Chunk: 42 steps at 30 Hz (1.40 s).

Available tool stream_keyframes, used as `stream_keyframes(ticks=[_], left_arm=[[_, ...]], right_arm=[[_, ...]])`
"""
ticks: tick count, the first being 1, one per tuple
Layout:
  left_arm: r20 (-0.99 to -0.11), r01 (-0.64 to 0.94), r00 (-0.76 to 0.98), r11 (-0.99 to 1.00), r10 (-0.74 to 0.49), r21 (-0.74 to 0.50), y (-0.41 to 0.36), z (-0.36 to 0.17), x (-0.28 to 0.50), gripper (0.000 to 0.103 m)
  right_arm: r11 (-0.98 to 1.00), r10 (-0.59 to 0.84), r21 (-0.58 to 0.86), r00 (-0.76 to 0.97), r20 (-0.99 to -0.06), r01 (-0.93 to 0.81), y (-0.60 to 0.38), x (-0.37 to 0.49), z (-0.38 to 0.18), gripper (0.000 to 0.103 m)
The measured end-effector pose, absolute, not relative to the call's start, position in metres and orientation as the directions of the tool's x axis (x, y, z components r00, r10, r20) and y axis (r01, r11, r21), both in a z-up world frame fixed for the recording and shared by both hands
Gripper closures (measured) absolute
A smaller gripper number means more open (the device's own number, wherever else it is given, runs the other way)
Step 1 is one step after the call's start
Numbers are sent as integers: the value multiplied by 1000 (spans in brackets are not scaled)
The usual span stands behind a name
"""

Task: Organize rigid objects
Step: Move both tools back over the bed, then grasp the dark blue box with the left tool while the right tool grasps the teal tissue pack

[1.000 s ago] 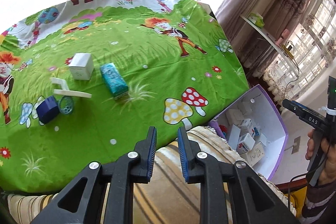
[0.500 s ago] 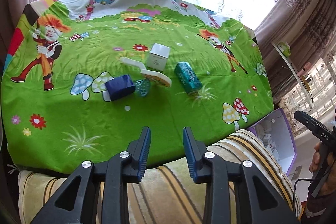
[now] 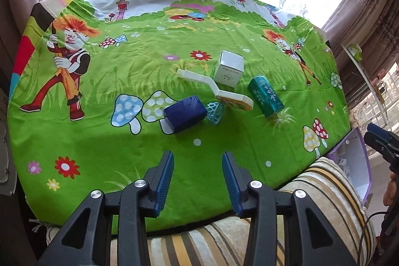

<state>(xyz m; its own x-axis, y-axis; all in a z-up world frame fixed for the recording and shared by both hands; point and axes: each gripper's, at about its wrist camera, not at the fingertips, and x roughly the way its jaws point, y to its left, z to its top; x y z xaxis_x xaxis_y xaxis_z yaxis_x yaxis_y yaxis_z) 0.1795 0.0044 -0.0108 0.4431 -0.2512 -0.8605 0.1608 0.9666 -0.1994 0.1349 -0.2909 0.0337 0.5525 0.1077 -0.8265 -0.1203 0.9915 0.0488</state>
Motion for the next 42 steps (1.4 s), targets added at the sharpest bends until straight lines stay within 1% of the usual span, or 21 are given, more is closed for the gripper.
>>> stream_keyframes(ticks=[4,7,11,16,23,32,34,36,40,42], left_arm=[[-875,187,437,973,-209,-139,5,-21,197,57],[-883,235,433,968,-180,-82,1,-28,209,54],[-886,327,439,945,-148,4,-9,-35,221,48],[-886,395,446,916,-126,68,-12,-43,234,47],[-882,442,432,896,-187,27,-10,-49,246,47],[-878,454,430,891,-212,7,-15,-57,253,47],[-878,452,425,892,-221,-6,-17,-59,253,53],[-883,443,405,896,-237,-37,-17,-60,253,65],[-886,410,399,910,-236,-58,-18,-62,252,70],[-887,379,391,921,-246,-88,-15,-61,253,73]], right_arm=[[985,139,62,527,-838,-162,-273,150,25,27],[981,152,65,504,-850,-185,-260,163,16,27],[975,165,71,474,-865,-210,-245,180,5,27],[969,167,62,445,-880,-241,-228,200,-11,27],[961,160,45,415,-896,-272,-208,227,-33,27],[963,133,23,400,-907,-270,-195,256,-54,27],[962,129,16,405,-905,-273,-193,260,-57,27],[963,122,9,407,-905,-268,-192,264,-61,28],[967,105,1,393,-913,-256,-192,273,-70,38],[967,100,-3,389,-916,-254,-192,276,-73,43]])
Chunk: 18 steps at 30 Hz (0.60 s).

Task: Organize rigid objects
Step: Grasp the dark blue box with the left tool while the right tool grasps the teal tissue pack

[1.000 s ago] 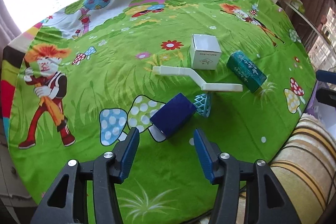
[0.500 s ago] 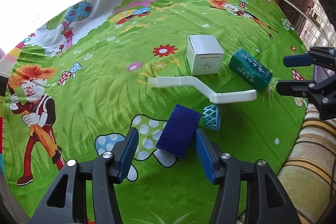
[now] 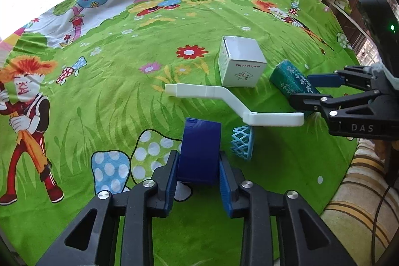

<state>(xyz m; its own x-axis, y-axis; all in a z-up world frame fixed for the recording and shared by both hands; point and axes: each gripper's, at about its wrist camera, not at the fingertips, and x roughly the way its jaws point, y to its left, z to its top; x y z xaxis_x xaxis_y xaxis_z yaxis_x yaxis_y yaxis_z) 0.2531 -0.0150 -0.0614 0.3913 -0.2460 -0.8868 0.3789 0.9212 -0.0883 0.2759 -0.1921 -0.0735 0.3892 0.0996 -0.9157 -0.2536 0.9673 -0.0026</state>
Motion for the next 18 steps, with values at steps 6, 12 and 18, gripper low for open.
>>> stream_keyframes(ticks=[6,12,18], left_arm=[[-892,297,382,946,-244,-132,-7,-61,250,74],[-893,230,387,962,-229,-146,1,-56,240,74],[-877,199,424,968,-225,-152,5,-41,223,74]], right_arm=[[967,79,-27,396,-915,-255,-193,275,-76,66],[970,89,-10,393,-915,-243,-199,267,-74,66],[975,94,-2,418,-903,-222,-207,250,-61,66]])
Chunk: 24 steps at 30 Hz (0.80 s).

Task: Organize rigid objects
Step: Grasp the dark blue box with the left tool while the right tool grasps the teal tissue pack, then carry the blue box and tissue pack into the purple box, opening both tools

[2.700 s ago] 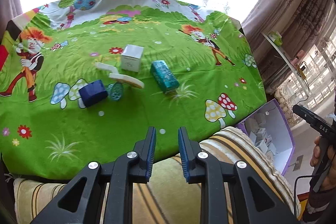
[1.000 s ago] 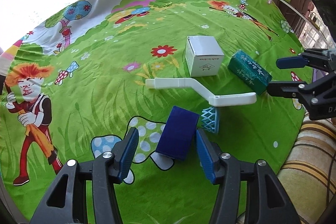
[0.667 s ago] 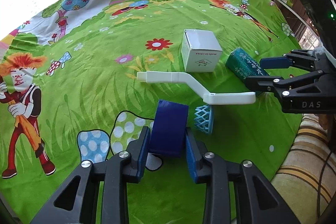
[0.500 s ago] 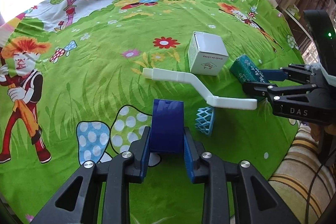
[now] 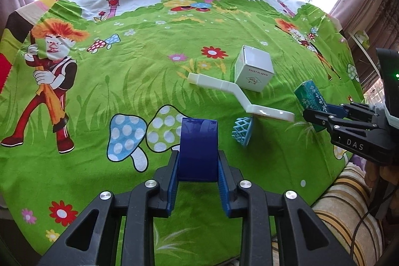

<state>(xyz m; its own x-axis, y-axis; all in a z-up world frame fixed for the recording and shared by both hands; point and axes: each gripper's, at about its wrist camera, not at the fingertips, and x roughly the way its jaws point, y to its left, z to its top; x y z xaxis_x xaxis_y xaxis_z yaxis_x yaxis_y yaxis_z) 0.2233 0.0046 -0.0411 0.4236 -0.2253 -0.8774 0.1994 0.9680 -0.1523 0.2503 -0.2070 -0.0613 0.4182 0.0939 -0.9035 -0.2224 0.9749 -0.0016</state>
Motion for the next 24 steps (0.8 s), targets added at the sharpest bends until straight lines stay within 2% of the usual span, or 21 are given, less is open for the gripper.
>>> stream_keyframes(ticks=[13,24], left_arm=[[-839,193,474,961,-268,-198,-9,-12,191,74],[-824,254,469,942,-319,-220,-48,3,160,74]], right_arm=[[982,96,2,494,-864,-187,-223,210,-28,66],[985,131,49,537,-833,-165,-246,162,-5,66]])
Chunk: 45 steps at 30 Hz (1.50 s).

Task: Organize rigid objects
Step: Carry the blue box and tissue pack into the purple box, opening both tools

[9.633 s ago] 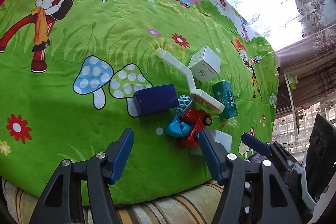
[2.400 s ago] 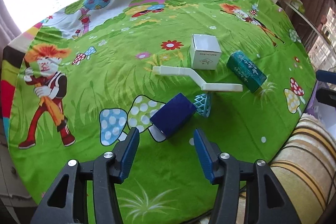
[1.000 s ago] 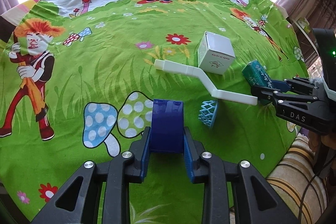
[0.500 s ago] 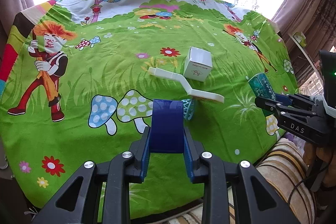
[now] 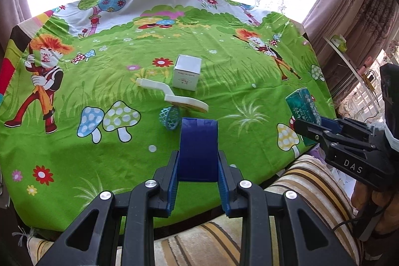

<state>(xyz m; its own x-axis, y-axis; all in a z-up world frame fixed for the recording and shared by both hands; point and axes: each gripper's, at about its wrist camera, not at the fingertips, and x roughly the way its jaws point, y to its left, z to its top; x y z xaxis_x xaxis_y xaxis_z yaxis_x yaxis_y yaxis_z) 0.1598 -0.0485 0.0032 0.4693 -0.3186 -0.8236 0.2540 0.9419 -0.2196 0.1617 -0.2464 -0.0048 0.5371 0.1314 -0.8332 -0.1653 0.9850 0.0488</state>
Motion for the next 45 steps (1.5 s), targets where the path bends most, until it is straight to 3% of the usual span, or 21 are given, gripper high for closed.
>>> stream_keyframes(ticks=[16,45], left_arm=[[-812,417,407,876,-418,-242,-138,20,117,74],[-830,756,170,610,-531,-235,-314,26,34,73]], right_arm=[[997,78,59,590,-804,-52,-334,90,23,66],[959,-171,-20,520,-837,282,-495,3,7,66]])
